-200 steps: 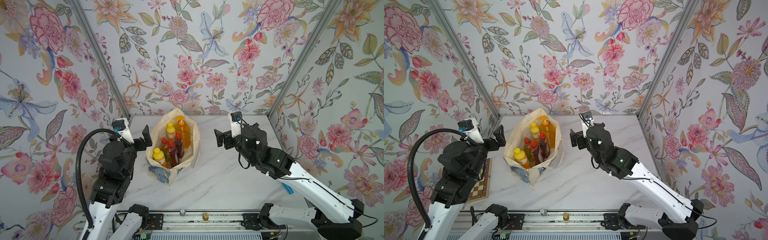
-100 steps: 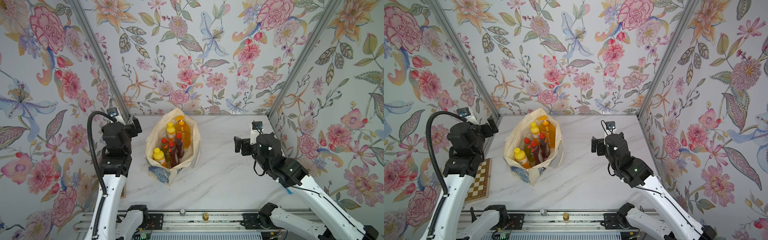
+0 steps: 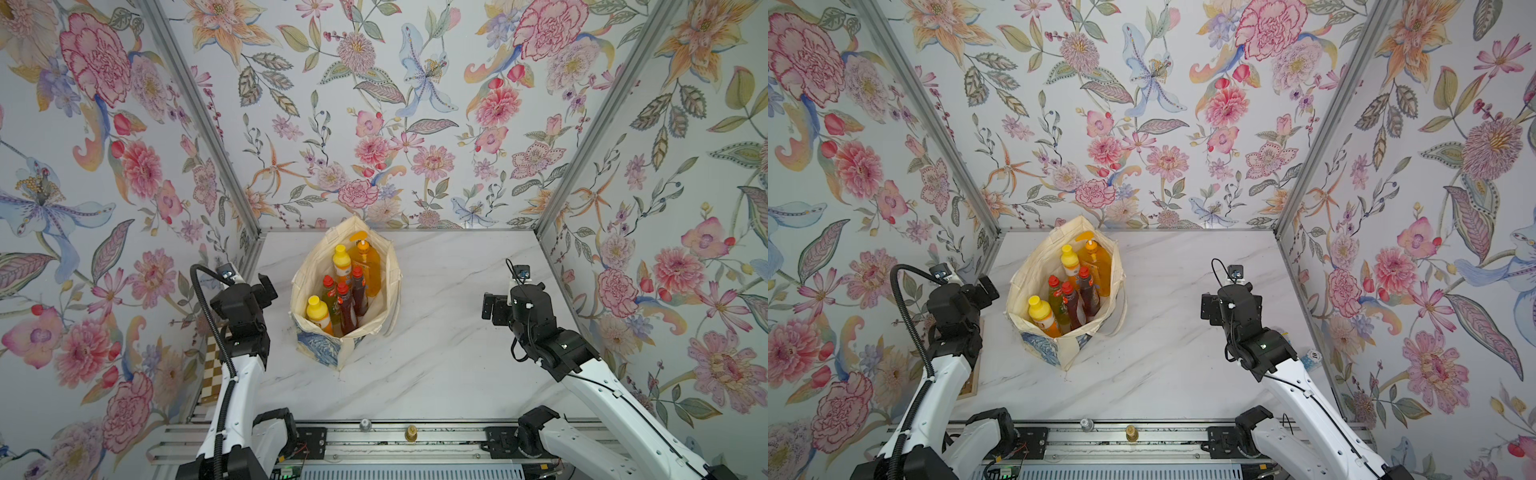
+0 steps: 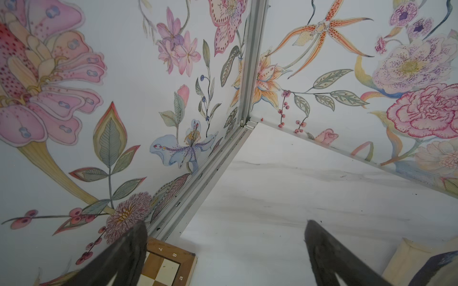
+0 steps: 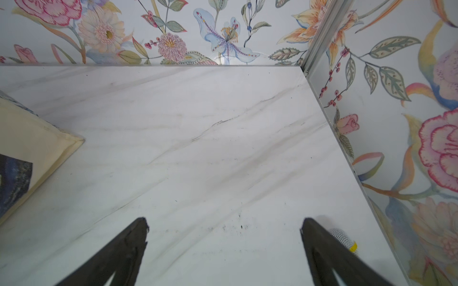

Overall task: Pack dish soap into the shopping bag
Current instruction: Reset both arms

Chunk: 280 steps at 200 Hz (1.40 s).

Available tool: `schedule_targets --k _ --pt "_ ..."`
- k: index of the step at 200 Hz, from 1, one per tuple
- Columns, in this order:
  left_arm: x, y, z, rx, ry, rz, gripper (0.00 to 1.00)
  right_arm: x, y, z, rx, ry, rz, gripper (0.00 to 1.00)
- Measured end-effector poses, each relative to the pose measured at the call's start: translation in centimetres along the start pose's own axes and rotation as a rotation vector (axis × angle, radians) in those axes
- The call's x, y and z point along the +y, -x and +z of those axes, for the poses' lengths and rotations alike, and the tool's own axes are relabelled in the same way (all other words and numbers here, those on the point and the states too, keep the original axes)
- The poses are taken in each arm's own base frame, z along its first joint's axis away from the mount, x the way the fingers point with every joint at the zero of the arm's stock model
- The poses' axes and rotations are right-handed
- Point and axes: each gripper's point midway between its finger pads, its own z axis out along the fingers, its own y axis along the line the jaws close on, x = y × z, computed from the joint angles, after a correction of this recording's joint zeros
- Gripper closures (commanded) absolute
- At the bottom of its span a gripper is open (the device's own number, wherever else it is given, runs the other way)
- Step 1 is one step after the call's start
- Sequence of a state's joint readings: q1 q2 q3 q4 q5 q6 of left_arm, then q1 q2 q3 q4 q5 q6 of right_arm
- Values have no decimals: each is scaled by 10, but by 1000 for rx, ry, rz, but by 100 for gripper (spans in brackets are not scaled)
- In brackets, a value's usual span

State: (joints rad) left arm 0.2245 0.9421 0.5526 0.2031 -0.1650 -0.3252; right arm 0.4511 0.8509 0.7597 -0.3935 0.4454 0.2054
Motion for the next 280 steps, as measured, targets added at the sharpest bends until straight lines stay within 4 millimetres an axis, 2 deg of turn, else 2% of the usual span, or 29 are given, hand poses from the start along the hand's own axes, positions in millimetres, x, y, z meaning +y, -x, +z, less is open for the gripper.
schedule_targets --k 38,65,85,115,163,208,237,268,280 --pt "7 -44 -5 -54 -14 7 0 -8 -24 12 -90 -10 -26 1" --pt "7 -70 -15 -95 -53 0 1 -20 -30 18 -150 -46 -14 1" --pt "4 -81 -22 -129 -96 -7 1 -27 -31 24 -184 -66 -11 1" --pt "-5 -78 -31 -207 -164 -16 1 -28 -36 34 -216 -63 -9 1" --pt "-20 -42 -40 -369 -249 -11 1 -22 -42 53 -238 -47 -23 1" --pt "-32 -38 -39 -413 -315 -1 1 -24 -38 64 -290 -49 -23 1" --pt "-36 -48 -31 -388 -329 4 1 -28 -47 72 -291 -52 -32 1" --pt "-39 -86 -15 -253 -344 8 0 -30 -47 79 -315 -46 -28 1" --pt "-41 -95 -13 -222 -356 10 1 -30 -50 84 -315 -40 -29 1"
